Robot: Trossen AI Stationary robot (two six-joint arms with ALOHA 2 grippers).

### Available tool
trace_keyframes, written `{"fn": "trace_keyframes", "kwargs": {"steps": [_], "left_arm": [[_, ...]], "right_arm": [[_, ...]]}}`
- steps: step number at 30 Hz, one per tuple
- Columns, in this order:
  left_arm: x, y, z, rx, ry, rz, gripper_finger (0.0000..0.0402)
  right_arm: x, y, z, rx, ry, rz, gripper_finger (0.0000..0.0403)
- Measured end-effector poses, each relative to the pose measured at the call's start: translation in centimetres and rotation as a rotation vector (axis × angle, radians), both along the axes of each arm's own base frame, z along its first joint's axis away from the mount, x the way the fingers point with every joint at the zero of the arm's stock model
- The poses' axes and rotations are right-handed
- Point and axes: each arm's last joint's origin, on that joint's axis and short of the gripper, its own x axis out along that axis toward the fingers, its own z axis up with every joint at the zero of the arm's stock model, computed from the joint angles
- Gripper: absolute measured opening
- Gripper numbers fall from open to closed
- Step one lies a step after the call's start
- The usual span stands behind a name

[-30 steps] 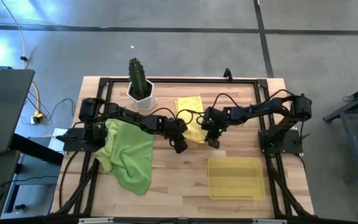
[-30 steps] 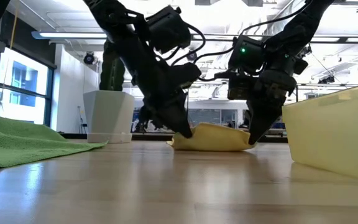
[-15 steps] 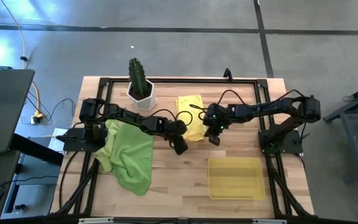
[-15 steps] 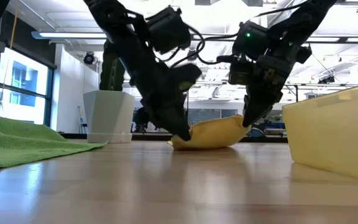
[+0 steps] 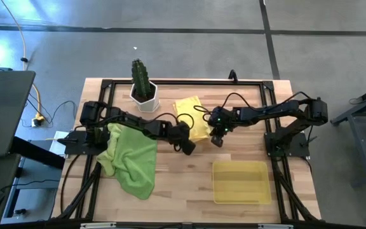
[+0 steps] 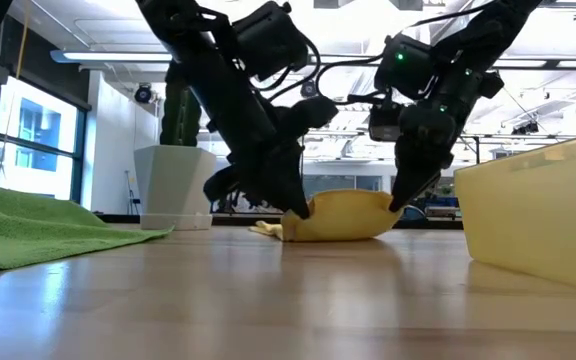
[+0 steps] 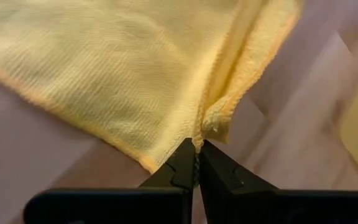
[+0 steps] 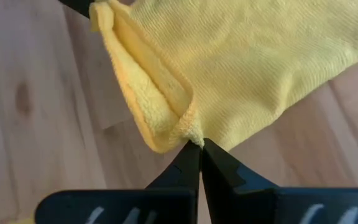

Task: Roll microfiber towels into tight, uniform cylinder then place into a basket
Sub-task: Roll the yellow towel

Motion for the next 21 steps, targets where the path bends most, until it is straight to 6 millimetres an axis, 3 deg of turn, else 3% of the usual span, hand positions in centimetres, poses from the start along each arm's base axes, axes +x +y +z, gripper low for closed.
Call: {"fn": "trace_keyframes", "kwargs": {"steps": [13, 21], "left_arm": [[-0.6, 0.3, -0.5, 0.033, 0.069, 0.084, 0.0020], [-0.3, -2.1, 0.6, -0.050, 0.010, -0.188, 0.0021]], "right_arm": [[-0.1, -0.3, -0.1, -0.088, 0.025, -0.039, 0.0010], [-0.1, -0.3, -0.1, -0.085, 0.020, -0.042, 0.0012]]}}
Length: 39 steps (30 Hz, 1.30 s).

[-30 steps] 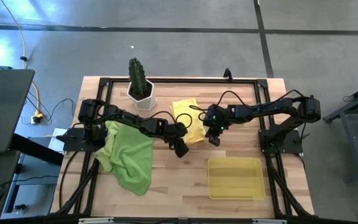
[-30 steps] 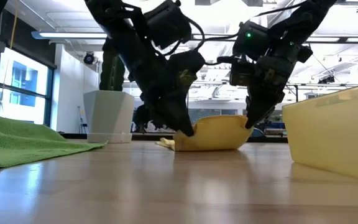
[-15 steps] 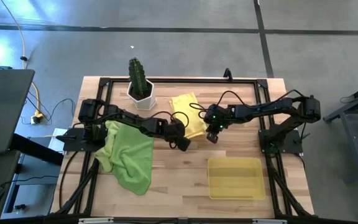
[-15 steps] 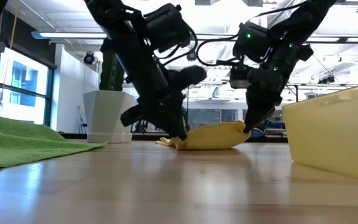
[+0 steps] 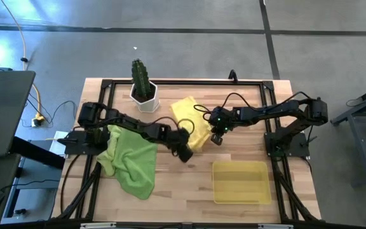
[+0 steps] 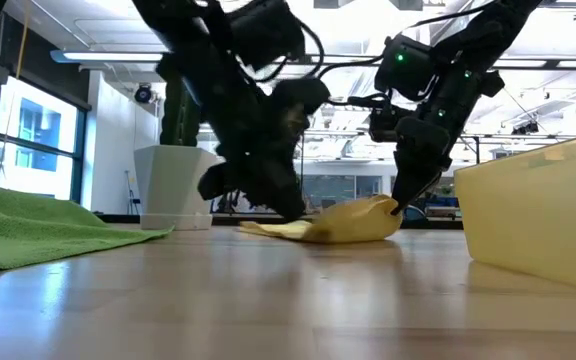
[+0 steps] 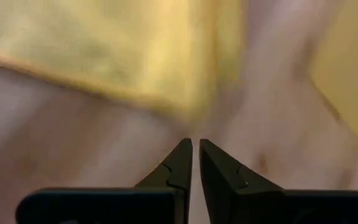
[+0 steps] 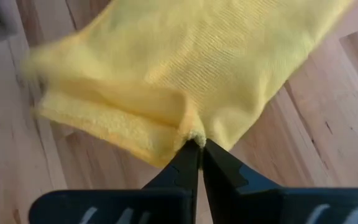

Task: Roll microfiber towels into tight, uniform cylinder then place into a basket
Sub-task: Roll the yellow towel

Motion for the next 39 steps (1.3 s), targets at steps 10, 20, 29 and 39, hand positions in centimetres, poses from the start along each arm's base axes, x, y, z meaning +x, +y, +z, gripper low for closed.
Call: {"fn": "trace_keyframes", "kwargs": {"steps": [10, 20, 29, 39], "left_arm": [[1.1, 0.1, 1.1, 0.303, -0.124, -0.186, 0.0021], [1.5, -0.2, 1.6, 0.547, -0.156, -0.431, 0.0060], [2.2, -0.8, -0.1, 0.535, -0.157, -0.360, 0.0147], [3.5, -2.7, -1.8, 0.699, -0.206, -0.344, 0.0172]], "right_arm": [[0.1, 0.0, 0.0, 0.000, -0.008, 0.005, 0.0012], [0.1, 0.0, 0.0, 0.003, -0.010, 0.003, 0.0012], [0.1, 0.0, 0.0, 0.012, -0.011, -0.012, 0.0012], [0.1, 0.0, 0.0, 0.017, -0.008, -0.020, 0.0012]]}}
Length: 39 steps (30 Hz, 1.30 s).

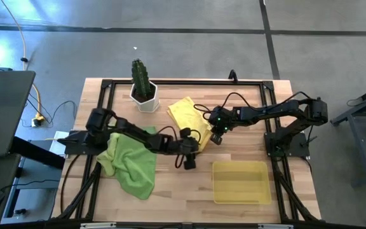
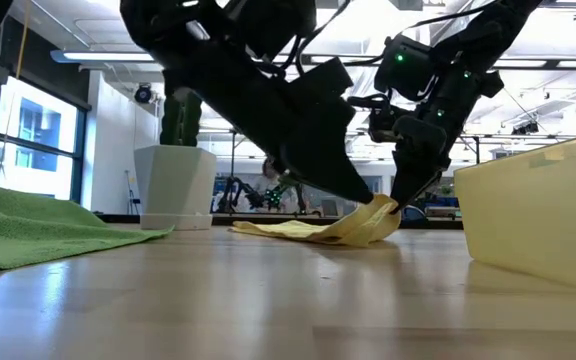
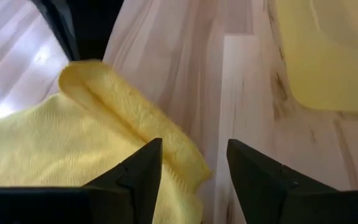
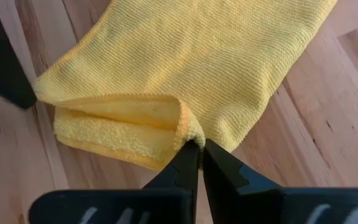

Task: Roll microfiber towels into tight, uniform cylinder then place into a basket
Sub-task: Roll the yellow towel

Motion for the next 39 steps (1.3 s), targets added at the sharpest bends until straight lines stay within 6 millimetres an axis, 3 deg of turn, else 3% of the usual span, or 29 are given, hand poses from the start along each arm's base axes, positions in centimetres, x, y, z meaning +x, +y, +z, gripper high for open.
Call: {"fn": "trace_keyframes", "kwargs": {"steps": [7, 13, 20, 24, 30, 39], "left_arm": [[0.0, 0.2, -1.8, 0.029, 0.033, 0.086, 0.0173], [0.3, 0.1, -3.3, 0.005, 0.038, 0.057, 0.0173], [0.3, 0.0, -3.8, -0.025, 0.033, 0.071, 0.0169], [0.3, 0.3, -3.9, -0.069, 0.019, 0.128, 0.0131], [0.2, 1.0, -3.8, -0.165, -0.009, 0.217, 0.0018], [0.6, 0.7, -2.4, -0.459, -0.090, 0.193, 0.0005]], "right_arm": [[0.0, 0.0, 0.0, 0.001, 0.004, 0.000, 0.0012], [0.0, 0.0, 0.0, 0.001, 0.005, 0.000, 0.0012], [0.0, 0.0, 0.0, -0.002, 0.005, 0.006, 0.0012], [0.0, 0.0, 0.0, -0.002, 0.005, 0.007, 0.0012], [-0.1, 0.0, -0.1, 0.000, 0.018, 0.007, 0.0012], [-0.4, 0.1, -0.2, 0.013, 0.043, 0.011, 0.0012]]}}
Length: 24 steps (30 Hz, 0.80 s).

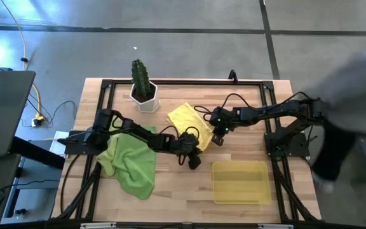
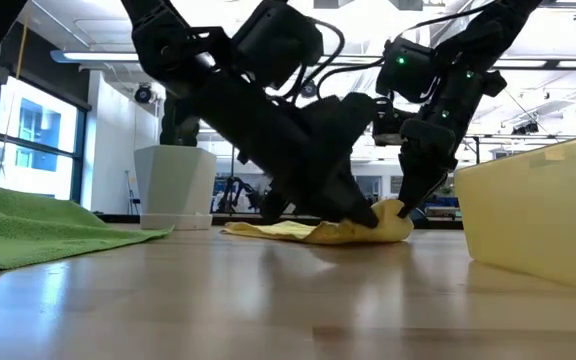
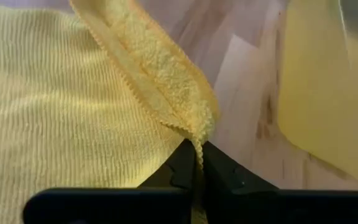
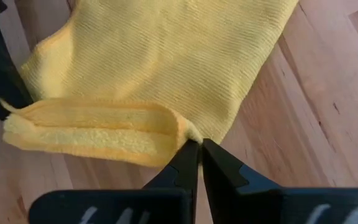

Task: Roll microfiber towels into tight, uniform cylinder then place into a basket
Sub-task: Roll the yellow towel

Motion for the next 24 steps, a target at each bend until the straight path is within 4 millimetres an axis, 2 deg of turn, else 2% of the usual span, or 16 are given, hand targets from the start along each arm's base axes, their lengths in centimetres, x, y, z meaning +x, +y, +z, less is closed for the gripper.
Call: {"fn": "trace_keyframes", "kwargs": {"steps": [10, 16, 18, 24], "left_arm": [[-0.1, 0.0, 0.1, -0.182, -0.035, 0.193, 0.0002], [-0.4, 0.0, 1.9, -0.148, -0.084, 0.286, 0.0001], [-0.8, 0.1, 2.4, -0.115, -0.053, 0.335, 0.0001], [-1.8, 0.3, 1.6, -0.098, 0.056, 0.398, 0.0001]], "right_arm": [[0.0, 0.1, 0.0, 0.006, 0.001, -0.031, 0.0012], [-0.1, 0.0, 0.0, -0.023, 0.013, -0.048, 0.0012], [-0.1, 0.0, -0.1, -0.028, 0.018, -0.051, 0.0012], [0.2, -0.1, 0.0, -0.032, -0.005, -0.051, 0.0012]]}}
